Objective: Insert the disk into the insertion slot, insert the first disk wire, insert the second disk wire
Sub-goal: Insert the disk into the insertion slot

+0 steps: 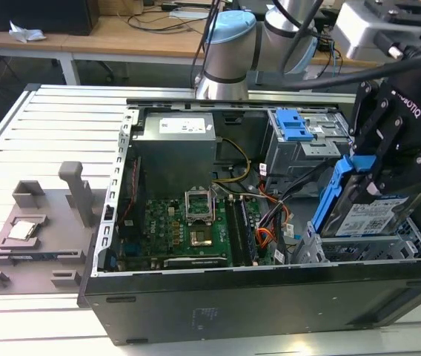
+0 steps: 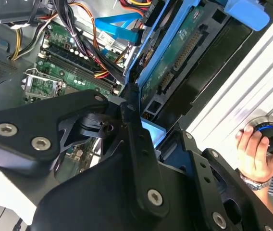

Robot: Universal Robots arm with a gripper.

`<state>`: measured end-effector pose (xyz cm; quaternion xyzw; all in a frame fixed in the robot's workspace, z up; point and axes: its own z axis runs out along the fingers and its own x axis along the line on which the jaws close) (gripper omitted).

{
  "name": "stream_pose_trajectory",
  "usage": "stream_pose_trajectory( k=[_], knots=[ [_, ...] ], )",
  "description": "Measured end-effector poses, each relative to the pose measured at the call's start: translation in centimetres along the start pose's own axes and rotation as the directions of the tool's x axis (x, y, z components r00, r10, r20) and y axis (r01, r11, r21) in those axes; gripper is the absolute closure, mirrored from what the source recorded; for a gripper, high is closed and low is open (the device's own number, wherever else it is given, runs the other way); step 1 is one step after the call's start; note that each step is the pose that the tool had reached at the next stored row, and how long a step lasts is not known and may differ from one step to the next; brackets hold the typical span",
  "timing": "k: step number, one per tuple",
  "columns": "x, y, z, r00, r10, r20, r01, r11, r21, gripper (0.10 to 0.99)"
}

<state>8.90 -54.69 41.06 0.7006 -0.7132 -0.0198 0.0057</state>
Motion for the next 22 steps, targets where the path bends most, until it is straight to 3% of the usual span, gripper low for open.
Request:
stream_pose_trajectory(
  k=[7, 14, 16, 22],
  knots=[
    [0.02, -0.04, 1.11, 1.0000, 0.000, -0.0001, 0.000, 1.0000, 0.000, 0.718],
    [0.03, -0.03, 1.14, 1.0000, 0.000, -0.0002, 0.000, 1.0000, 0.000, 0.718],
    [0.02, -0.04, 1.15, 1.0000, 0.000, 0.0000, 0.000, 1.0000, 0.000, 0.643],
    [0.02, -0.04, 1.15, 1.0000, 0.000, -0.0001, 0.000, 1.0000, 0.000, 0.643]
  ],
)
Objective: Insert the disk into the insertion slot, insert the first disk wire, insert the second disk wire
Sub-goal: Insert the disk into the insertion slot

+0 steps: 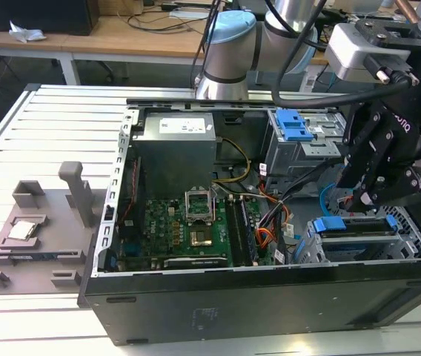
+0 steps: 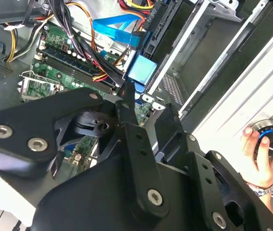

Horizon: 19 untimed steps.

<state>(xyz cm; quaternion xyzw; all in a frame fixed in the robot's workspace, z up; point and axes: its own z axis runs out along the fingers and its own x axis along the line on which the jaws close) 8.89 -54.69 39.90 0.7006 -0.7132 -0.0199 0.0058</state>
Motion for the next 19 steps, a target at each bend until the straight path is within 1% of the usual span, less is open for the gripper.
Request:
stream_pose_trajectory(
  k=[2, 3, 6, 7, 13, 14, 17, 18, 19],
  knots=[
    [0.00, 0.00, 0.00, 1.0000, 0.000, 0.0000, 0.000, 1.0000, 0.000, 0.784],
    [0.00, 0.00, 0.01, 1.0000, 0.000, 0.0000, 0.000, 1.0000, 0.000, 0.784],
    [0.00, 0.00, 0.01, 1.0000, 0.000, -0.0001, 0.000, 1.0000, 0.000, 0.965],
    [0.00, 0.00, 0.01, 1.0000, 0.000, 0.0000, 0.000, 1.0000, 0.000, 0.980],
    [0.00, -0.05, 0.03, 1.0000, 0.000, 0.0001, 0.000, 1.0000, 0.000, 0.980],
    [-0.01, -0.28, 0.03, 1.0000, 0.000, 0.0002, 0.000, 1.0000, 0.000, 0.980],
    [-0.07, -1.70, -0.04, 1.0000, 0.000, -0.0001, 0.000, 1.0000, 0.000, 0.980],
    [-0.09, -2.28, -0.05, 1.0000, 0.000, 0.0000, 0.000, 1.0000, 0.000, 0.980],
    [-0.11, -2.48, -0.06, 1.0000, 0.000, -0.0001, 0.000, 1.0000, 0.000, 0.980]
  ],
)
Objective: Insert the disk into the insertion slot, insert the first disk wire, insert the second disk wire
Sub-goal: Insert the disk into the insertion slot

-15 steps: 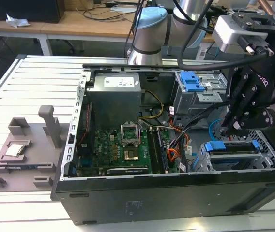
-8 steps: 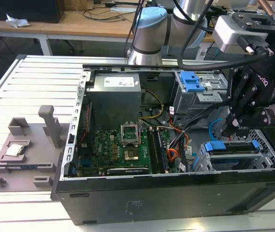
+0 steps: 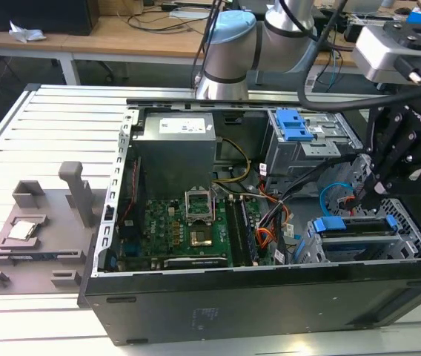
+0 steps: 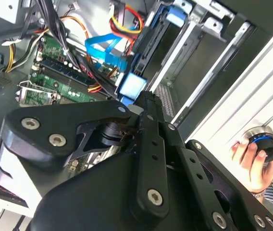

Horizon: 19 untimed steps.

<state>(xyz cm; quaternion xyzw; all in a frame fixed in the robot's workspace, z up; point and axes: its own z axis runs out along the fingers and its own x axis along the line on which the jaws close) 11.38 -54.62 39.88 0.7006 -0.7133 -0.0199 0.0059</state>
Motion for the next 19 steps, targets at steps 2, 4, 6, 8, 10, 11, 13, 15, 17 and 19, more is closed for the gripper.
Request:
stream_pose_trajectory(
  k=[2, 4, 6, 8, 10, 11, 13, 15, 17, 19],
  knots=[
    [-0.04, -0.41, -0.01, 1.0000, 0.000, 0.0001, 0.000, 1.0000, 0.000, 0.980],
    [-0.09, -0.87, -0.03, 1.0000, 0.000, 0.0000, 0.000, 1.0000, 0.000, 0.980],
    [-0.11, -1.18, -0.04, 1.0000, 0.000, 0.0000, 0.000, 1.0000, 0.000, 0.980],
    [-0.12, -1.42, -0.05, 1.0000, 0.000, 0.0000, 0.000, 1.0000, 0.000, 0.980],
    [-0.14, -1.62, -0.06, 1.0000, 0.000, 0.0000, 0.000, 1.0000, 0.000, 0.980],
    [-0.15, -1.84, -0.06, 1.0000, 0.000, 0.0000, 0.000, 1.0000, 0.000, 0.980],
    [-0.27, -2.34, -0.03, 1.0000, 0.000, -0.0001, 0.000, 1.0000, -0.001, 0.980],
    [-0.36, -2.53, 0.23, 1.0000, 0.000, -0.0001, 0.000, 1.0000, -0.003, 0.980],
    [-0.46, -2.72, 0.37, 1.0000, 0.000, 0.0001, 0.000, 1.0000, -0.004, 0.980],
    [-0.58, -3.10, 0.44, 1.0000, 0.000, -0.0004, 0.000, 1.0000, -0.005, 0.980]
  ],
)
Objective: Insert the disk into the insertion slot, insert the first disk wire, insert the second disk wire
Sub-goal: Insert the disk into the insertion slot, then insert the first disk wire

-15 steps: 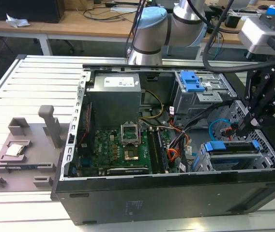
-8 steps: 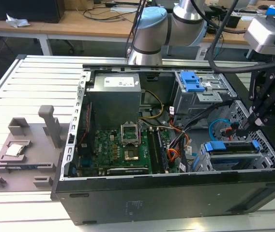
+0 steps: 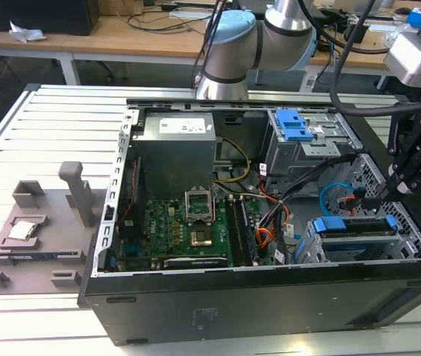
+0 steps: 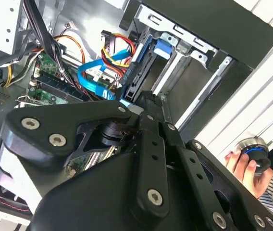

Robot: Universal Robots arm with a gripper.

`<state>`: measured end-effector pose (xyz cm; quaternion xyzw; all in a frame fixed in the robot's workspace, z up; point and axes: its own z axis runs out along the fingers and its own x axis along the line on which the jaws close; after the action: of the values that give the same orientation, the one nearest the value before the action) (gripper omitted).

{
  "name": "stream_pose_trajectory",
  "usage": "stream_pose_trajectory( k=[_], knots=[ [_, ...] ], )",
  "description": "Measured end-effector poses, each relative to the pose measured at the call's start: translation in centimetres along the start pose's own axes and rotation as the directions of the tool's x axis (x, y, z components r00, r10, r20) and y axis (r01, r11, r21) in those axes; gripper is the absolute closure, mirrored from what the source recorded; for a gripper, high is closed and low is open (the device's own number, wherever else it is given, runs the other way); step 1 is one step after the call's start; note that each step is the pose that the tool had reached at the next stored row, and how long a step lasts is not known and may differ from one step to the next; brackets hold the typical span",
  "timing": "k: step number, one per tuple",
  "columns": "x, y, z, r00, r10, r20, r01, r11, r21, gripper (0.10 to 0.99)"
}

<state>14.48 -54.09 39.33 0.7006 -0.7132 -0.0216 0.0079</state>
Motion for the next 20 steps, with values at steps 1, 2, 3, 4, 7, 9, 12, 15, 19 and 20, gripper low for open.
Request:
stream_pose_trajectory(
  k=[1, 2, 3, 4, 7, 9, 12, 15, 19, 20],
  knots=[
    [-0.03, -0.12, 0.03, 1.0000, 0.000, 0.0001, 0.000, 1.0000, 0.000, 0.980],
    [-0.04, -0.22, 0.06, 1.0000, 0.000, 0.0003, 0.000, 1.0000, -0.001, 0.980],
    [-0.04, -0.22, 0.06, 1.0000, 0.000, 0.0003, 0.000, 1.0000, -0.001, 0.980],
    [-0.04, -0.22, 0.06, 1.0000, 0.000, 0.0003, 0.000, 1.0000, -0.001, 0.980],
    [-0.05, -0.24, 0.06, 1.0000, 0.000, 0.0003, 0.000, 1.0000, -0.001, 0.980],
    [-0.05, -0.25, 0.06, 1.0000, 0.000, 0.0004, 0.000, 1.0000, -0.001, 0.980],
    [-0.05, -0.25, 0.07, 1.0000, 0.000, 0.0004, 0.000, 1.0000, -0.001, 0.980],
    [-0.05, -0.26, 0.07, 1.0000, 0.000, 0.0003, 0.000, 1.0000, 0.000, 0.980],
    [-0.05, -0.26, 0.07, 1.0000, 0.000, 0.0004, 0.000, 1.0000, 0.000, 0.851],
    [-0.05, -0.26, 0.07, 1.0000, 0.000, 0.0004, 0.000, 1.0000, -0.001, 0.851]
  ],
)
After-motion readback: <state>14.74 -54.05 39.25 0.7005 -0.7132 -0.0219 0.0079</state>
